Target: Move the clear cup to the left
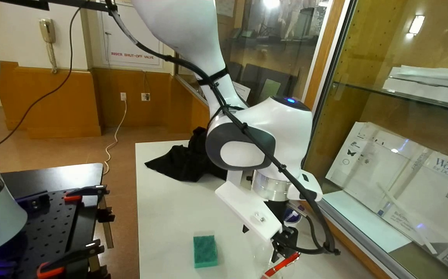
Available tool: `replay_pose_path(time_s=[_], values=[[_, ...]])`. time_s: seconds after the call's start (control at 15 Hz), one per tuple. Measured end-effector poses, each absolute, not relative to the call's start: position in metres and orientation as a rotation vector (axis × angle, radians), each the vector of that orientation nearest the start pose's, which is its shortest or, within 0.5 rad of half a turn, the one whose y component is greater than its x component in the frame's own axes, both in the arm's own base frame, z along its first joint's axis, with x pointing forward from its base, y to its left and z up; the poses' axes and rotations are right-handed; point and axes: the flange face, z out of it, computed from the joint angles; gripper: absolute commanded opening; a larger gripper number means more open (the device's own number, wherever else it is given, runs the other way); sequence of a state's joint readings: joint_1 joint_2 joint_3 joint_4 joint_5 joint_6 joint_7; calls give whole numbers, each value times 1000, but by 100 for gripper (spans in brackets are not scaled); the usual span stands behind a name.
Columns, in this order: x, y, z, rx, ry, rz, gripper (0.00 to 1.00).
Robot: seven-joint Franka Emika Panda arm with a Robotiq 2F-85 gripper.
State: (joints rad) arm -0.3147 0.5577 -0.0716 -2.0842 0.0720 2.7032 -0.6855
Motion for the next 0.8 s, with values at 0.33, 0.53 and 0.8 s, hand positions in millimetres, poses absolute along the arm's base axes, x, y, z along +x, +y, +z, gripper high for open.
replay_pose_path(time_s=[0.33, 0.53, 0.8], values=[[558, -215, 137, -3146, -469, -74, 85], [564, -212, 127, -3143, -499, -63, 59], [568, -211, 115, -3140, -518, -48, 27]])
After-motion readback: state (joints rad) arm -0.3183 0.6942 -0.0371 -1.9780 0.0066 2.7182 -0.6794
